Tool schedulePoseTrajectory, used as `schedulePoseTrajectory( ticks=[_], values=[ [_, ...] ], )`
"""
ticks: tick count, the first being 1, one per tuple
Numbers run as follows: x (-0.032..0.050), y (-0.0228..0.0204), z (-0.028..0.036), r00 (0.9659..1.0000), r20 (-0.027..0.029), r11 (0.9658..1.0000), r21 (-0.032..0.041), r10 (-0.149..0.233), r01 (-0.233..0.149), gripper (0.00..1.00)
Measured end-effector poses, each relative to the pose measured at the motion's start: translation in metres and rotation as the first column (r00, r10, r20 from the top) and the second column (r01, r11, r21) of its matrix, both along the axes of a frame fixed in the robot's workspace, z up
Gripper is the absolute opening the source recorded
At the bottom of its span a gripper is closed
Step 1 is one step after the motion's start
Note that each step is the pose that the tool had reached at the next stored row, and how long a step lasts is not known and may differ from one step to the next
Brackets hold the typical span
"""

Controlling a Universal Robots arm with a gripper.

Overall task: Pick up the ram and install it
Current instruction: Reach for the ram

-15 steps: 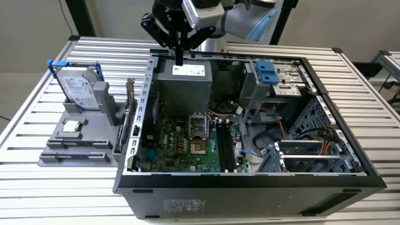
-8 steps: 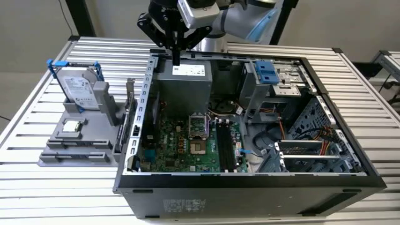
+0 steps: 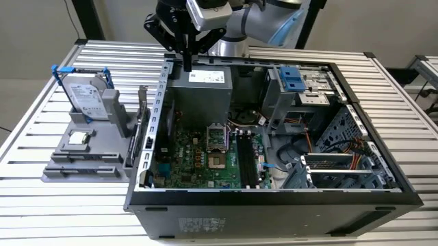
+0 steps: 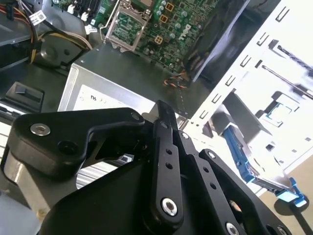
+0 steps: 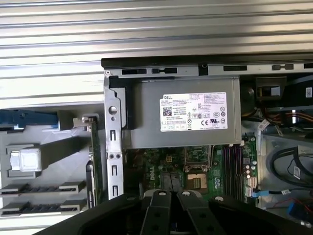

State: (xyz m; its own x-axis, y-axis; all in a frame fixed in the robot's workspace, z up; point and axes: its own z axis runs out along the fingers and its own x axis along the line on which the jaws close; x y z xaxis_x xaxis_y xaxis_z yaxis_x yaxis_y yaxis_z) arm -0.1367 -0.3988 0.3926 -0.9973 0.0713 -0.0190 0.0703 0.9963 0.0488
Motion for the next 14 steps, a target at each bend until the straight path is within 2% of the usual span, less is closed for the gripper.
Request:
schedulePoseTrajectory(
  ticks=[14],
  values=[
    [-0.0195, 0.0000, 0.0000, 1.0000, -0.0002, 1.0000, 0.0014, 0.000, 0.000, 0.00]
  ],
)
